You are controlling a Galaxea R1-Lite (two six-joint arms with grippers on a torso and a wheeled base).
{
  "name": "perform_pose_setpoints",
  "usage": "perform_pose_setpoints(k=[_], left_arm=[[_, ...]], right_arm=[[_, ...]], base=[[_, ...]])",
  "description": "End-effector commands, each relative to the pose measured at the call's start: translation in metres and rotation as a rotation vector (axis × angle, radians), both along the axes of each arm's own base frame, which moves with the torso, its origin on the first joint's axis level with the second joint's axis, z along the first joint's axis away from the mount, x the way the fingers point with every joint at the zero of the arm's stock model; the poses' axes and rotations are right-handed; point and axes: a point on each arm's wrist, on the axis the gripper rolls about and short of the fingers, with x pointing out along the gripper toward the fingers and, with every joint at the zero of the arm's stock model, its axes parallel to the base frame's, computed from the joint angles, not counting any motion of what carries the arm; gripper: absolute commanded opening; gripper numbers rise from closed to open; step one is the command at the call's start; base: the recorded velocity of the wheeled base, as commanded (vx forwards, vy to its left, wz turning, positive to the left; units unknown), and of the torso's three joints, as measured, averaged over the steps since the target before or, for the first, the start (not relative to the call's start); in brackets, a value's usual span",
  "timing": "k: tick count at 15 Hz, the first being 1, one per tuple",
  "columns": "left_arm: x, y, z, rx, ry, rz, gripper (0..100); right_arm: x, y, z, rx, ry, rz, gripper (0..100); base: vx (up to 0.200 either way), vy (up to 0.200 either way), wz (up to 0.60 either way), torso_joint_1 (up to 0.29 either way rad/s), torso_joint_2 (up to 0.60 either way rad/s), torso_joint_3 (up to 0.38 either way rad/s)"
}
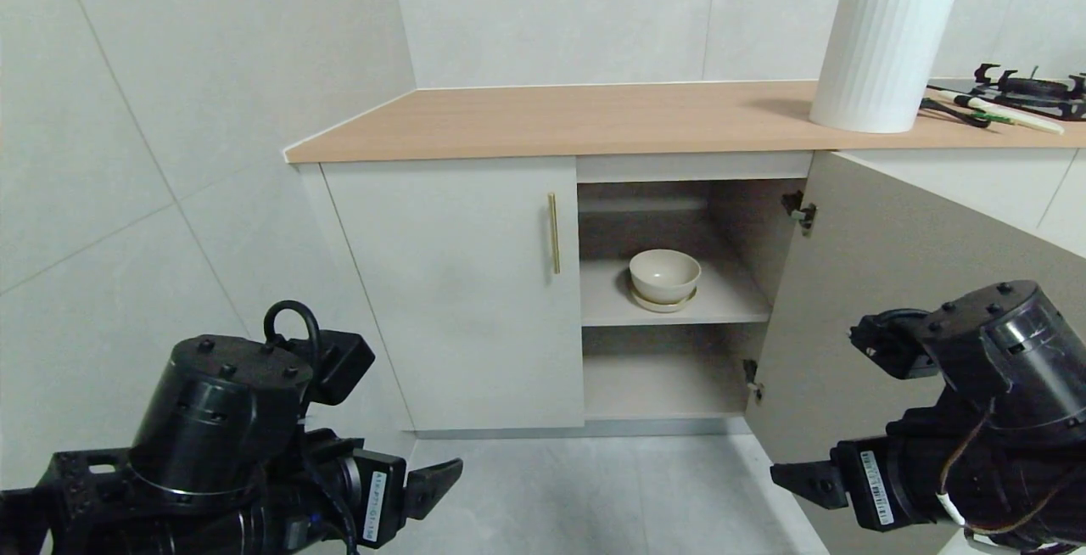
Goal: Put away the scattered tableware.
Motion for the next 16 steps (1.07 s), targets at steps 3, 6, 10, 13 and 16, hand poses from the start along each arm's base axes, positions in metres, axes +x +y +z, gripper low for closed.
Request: perform_pose_setpoints(k=[3,6,10,13,16], left_arm=[[-0.001,0.000,-0.002,0.017,0.001,-0.009,100],[-0.001,0.000,-0.002,0.017,0.001,-0.009,100],[-0.001,0.000,-0.002,0.017,0.001,-0.009,100],[-0.001,0.001,-0.002,0.015,0.001,-0.008,100],[-0.001,0.001,-0.002,0.015,0.002,-0.009,100]], right_arm=[[-0.020,-0.015,0.004,-0.108,0.032,0.086,100],[-0.046,-0.030,0.011,-0.208,0.079,0.183,100],[-0.059,-0.044,0.012,-0.327,0.117,0.199,100],[-0.060,-0.050,0.013,-0.392,0.082,0.129,100],[-0.056,-0.058,0.019,-0.402,0.053,0.042,100]], base=[[0.000,-0.200,0.00,0.001,0.00,0.002],[0.000,-0.200,0.00,0.004,0.00,0.002],[0.000,-0.200,0.00,0.001,0.00,0.002],[0.000,-0.067,0.00,0.002,0.00,0.002],[0.000,0.000,0.00,0.000,0.00,0.000]])
